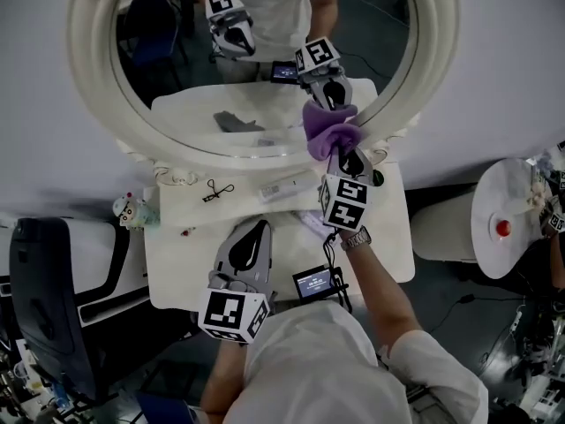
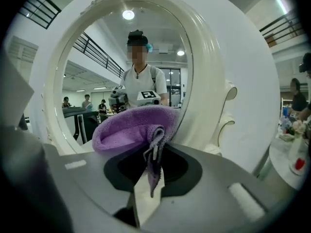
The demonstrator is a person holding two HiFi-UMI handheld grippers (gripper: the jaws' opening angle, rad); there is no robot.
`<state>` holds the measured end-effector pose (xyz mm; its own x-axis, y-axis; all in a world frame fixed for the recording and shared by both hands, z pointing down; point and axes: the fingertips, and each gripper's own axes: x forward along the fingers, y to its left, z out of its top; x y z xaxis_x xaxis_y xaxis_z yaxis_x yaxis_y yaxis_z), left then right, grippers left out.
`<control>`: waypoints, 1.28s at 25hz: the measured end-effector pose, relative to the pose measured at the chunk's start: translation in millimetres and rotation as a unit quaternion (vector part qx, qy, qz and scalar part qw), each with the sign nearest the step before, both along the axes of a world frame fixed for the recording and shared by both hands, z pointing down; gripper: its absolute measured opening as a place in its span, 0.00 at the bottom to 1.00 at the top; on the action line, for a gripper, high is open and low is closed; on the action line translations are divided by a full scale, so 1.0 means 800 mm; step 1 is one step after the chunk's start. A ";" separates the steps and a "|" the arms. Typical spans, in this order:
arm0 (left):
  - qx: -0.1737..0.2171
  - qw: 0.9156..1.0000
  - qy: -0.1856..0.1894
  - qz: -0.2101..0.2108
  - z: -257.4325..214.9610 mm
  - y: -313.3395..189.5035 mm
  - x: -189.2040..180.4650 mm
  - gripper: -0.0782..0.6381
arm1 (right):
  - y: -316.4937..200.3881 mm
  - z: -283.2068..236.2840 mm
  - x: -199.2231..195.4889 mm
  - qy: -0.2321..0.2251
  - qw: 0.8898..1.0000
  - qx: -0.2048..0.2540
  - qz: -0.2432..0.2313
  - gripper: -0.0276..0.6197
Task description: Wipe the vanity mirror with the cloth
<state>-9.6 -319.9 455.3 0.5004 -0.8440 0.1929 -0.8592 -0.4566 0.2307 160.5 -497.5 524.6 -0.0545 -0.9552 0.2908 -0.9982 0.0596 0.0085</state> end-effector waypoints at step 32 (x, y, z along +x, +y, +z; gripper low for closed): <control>-0.027 0.994 -0.032 -0.103 0.028 0.022 -0.118 0.11 | -0.009 0.106 -0.183 0.010 0.990 -0.065 -0.128 0.16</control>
<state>-104.2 -302.4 477.4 0.3031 -0.9147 0.2673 -0.9469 -0.2577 0.1922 13.8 -505.1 609.1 -0.2824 -0.8655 0.4138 -0.9502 0.3117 0.0036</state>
